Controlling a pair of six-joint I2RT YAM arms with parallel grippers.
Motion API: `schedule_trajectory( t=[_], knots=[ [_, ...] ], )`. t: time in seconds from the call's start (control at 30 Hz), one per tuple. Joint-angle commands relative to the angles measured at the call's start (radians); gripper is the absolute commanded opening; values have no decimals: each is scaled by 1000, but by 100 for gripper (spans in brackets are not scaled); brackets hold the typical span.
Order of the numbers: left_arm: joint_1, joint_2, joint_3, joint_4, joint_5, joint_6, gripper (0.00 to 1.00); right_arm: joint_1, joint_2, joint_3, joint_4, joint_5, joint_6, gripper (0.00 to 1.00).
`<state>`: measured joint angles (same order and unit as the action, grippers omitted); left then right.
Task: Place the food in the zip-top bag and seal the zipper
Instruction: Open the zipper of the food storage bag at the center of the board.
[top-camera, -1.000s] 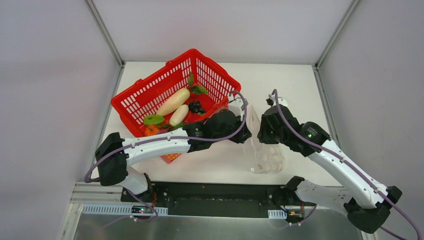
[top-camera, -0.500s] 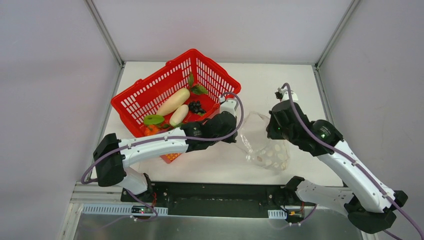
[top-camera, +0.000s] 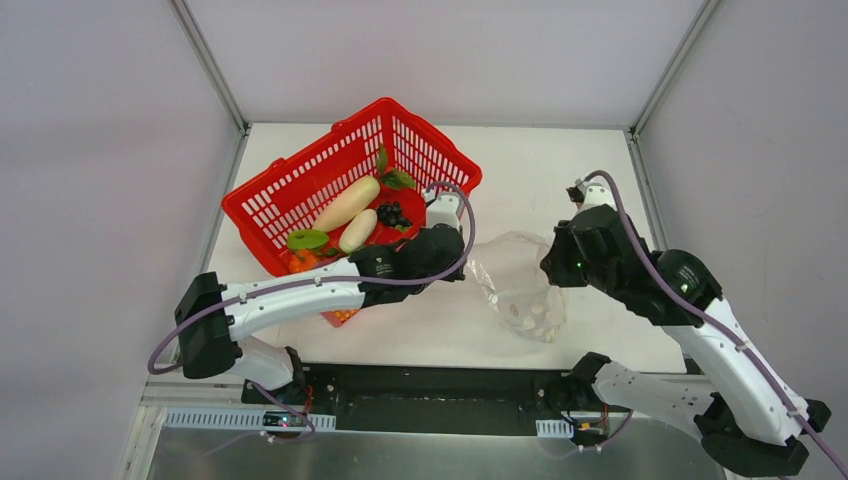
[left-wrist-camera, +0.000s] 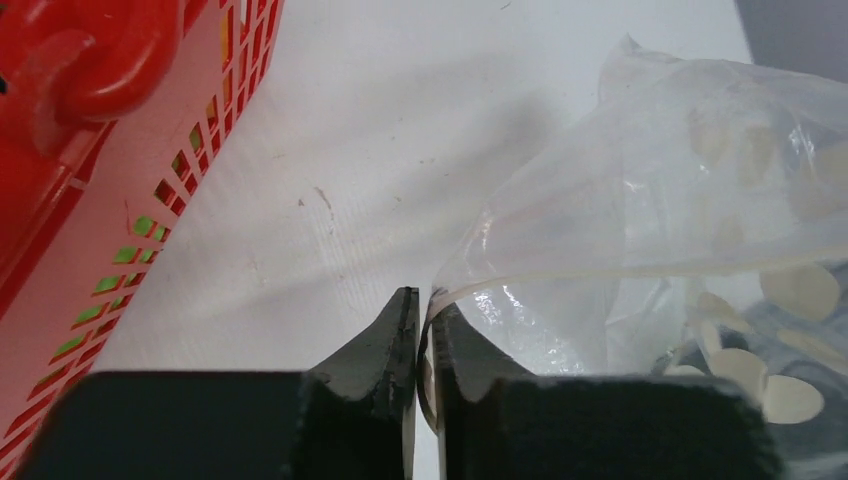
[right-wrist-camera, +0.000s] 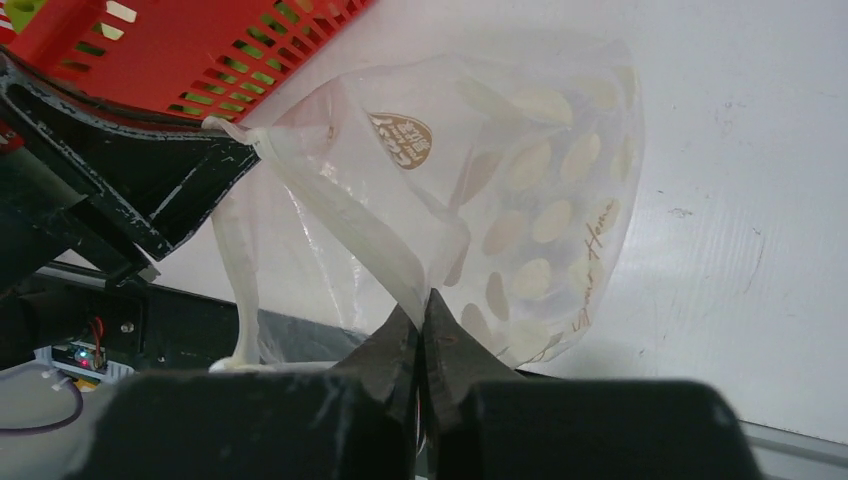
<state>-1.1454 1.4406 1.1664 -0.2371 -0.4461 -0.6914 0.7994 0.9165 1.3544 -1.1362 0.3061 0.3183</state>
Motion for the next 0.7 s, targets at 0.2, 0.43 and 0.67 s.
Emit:
schedule_trajectory(
  t=[0.2, 0.43, 0.67],
  knots=[
    [2, -77, -51, 184, 116, 85, 59, 4, 22, -135, 190, 117, 69, 0],
    [3, -173, -74, 167, 132, 173, 81, 2, 8, -219, 319, 150, 83, 0],
    [3, -265, -26, 117, 274, 311, 92, 3, 1, -286, 404, 78, 114, 2]
  ],
)
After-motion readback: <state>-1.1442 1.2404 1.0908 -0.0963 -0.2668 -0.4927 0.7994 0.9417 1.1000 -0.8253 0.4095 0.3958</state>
